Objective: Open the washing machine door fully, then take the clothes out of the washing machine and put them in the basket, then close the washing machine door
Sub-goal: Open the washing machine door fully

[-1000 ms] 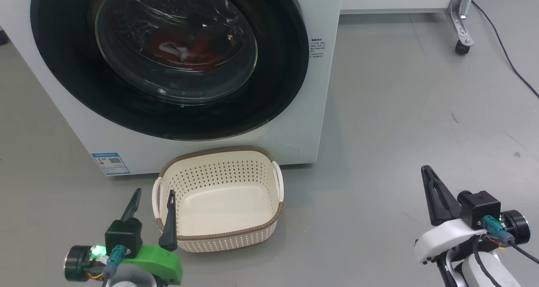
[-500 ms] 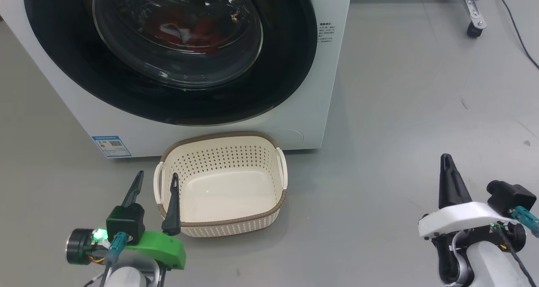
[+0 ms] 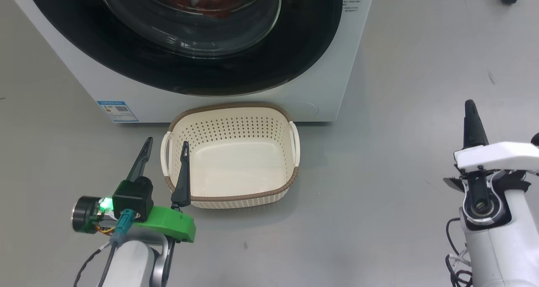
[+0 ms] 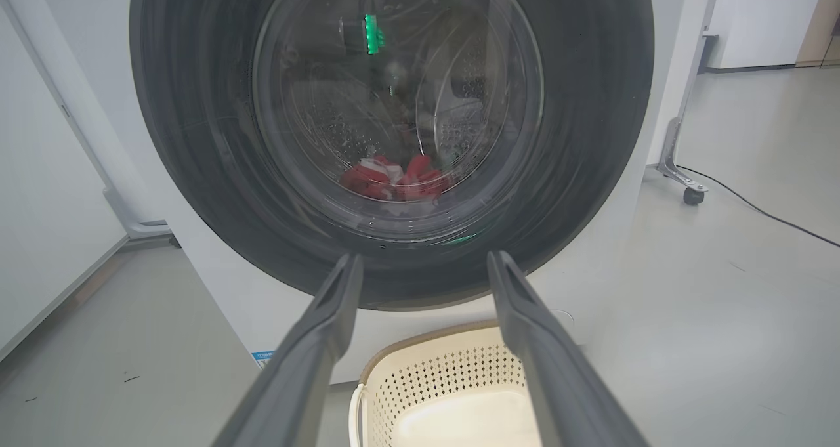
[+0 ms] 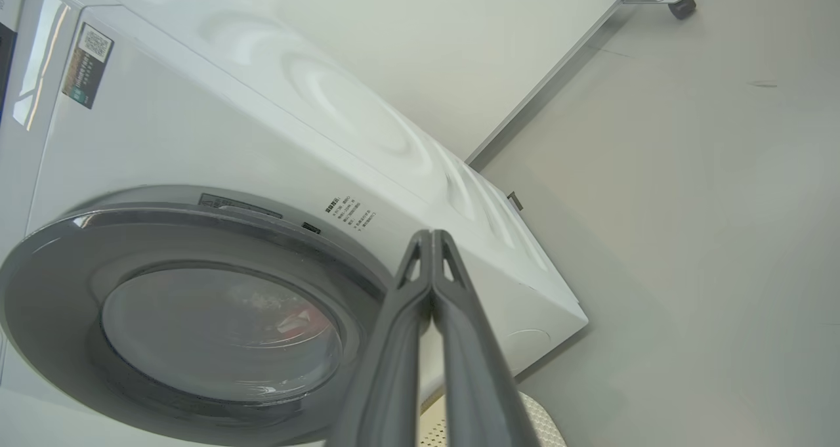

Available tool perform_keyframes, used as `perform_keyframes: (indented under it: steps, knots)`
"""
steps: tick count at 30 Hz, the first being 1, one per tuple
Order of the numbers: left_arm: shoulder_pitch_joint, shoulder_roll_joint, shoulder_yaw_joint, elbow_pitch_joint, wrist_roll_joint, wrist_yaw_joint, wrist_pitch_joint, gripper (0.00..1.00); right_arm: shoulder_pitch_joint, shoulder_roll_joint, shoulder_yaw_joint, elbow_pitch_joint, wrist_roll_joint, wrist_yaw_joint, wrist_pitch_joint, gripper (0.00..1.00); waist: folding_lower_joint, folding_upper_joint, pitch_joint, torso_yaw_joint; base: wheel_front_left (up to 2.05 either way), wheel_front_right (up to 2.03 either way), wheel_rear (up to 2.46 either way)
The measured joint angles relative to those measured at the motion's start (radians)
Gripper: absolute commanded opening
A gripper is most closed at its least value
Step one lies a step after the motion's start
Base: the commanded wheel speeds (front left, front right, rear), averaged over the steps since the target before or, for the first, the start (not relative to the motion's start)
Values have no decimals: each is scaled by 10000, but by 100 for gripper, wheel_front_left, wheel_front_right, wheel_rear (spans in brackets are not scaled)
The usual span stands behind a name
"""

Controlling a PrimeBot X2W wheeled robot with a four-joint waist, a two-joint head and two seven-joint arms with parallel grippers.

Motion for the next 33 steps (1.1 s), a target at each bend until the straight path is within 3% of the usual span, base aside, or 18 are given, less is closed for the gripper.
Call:
perform_keyframes:
  steps: [16, 23, 33]
  knots:
    - [-675, -67, -295, -370, 207, -134, -2, 100, -2702, -217, -723, 238, 3074, 13, 2615, 0, 0, 0, 1344, 600, 0, 0, 0]
    - [-998, -96, -320, -602, 207, -194, -2, 100, -3773, -389, -863, 410, 3818, -29, 3471, 0, 0, 0, 1860, 816, 0, 0, 0]
    - [-1317, -151, -545, -631, 207, -224, -2, 100, -5305, -993, -775, 723, 4184, -362, 4589, 0, 0, 0, 2489, 1250, 0, 0, 0]
